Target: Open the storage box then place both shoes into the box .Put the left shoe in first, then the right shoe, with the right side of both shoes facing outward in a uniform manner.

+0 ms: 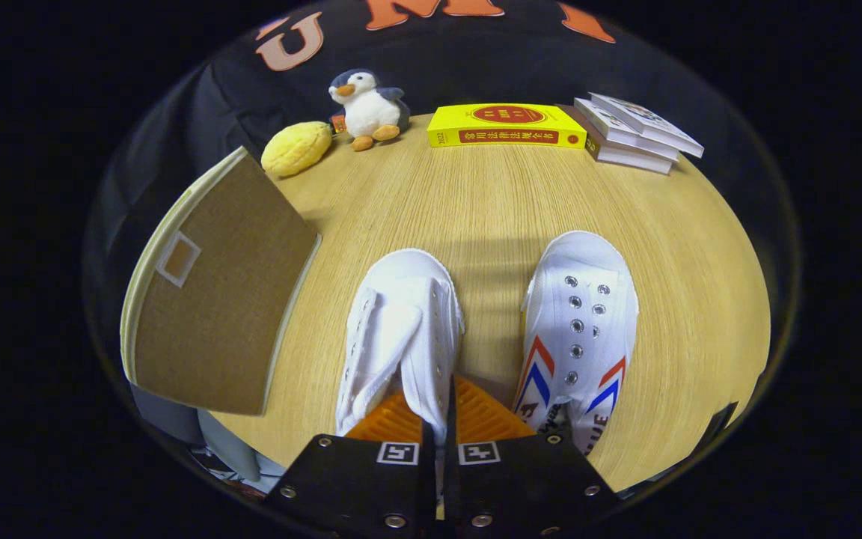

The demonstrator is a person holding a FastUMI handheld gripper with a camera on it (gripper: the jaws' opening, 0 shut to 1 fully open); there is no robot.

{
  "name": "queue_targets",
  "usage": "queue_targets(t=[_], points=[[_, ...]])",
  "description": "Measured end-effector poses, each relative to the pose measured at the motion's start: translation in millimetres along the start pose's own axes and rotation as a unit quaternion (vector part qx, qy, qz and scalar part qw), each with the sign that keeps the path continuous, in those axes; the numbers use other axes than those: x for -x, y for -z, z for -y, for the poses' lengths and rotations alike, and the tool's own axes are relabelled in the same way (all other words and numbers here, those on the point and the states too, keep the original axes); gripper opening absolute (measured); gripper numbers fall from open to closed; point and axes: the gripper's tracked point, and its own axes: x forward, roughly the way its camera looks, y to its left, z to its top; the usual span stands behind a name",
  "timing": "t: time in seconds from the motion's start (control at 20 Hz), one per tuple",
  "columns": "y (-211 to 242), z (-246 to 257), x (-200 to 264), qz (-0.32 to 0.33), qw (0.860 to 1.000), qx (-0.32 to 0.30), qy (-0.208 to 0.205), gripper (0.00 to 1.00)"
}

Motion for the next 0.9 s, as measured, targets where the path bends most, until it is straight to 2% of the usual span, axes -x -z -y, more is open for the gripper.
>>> queue_targets(t=[0.3, 0.65, 0.9], points=[[-15.0, -22.7, 22.8, -0.003, 0.998, -0.045, -0.032, 0.05], [-82.2, -68.0, 86.7, 0.041, 0.994, -0.081, -0.063, 0.05], [-120.5, -125.3, 118.7, 0.057, 0.99, -0.083, -0.099, 0.05]])
